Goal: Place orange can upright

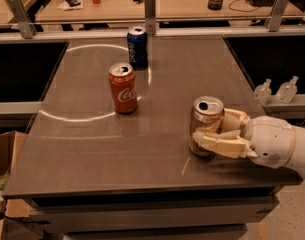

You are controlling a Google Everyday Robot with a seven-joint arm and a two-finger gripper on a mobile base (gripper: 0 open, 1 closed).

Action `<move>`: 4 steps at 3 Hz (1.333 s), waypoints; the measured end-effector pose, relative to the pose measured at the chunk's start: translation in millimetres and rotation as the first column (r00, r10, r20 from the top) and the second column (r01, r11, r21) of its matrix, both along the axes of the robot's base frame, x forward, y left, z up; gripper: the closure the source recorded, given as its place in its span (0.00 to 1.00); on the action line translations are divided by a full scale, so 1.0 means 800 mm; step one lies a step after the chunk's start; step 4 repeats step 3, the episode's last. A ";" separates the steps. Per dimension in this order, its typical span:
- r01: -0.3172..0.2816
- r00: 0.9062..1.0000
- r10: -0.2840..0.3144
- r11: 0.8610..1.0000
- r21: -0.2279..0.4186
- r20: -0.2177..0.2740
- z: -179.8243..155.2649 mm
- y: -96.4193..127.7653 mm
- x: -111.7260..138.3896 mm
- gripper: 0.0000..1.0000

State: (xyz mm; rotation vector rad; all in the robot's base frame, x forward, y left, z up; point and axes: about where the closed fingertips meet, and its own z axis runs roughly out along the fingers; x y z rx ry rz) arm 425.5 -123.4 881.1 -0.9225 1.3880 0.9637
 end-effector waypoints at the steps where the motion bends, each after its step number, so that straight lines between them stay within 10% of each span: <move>1: -0.004 1.000 0.004 1.000 -0.001 0.001 0.001 0.003 0.000 0.36; 3: -0.012 1.000 0.012 1.000 -0.002 0.003 0.002 0.008 -0.001 0.00; 4: -0.012 1.000 0.012 1.000 -0.002 0.003 0.002 0.008 -0.001 0.00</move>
Offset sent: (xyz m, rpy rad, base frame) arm -0.0001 0.0019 0.0006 -0.0007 -0.0009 0.0037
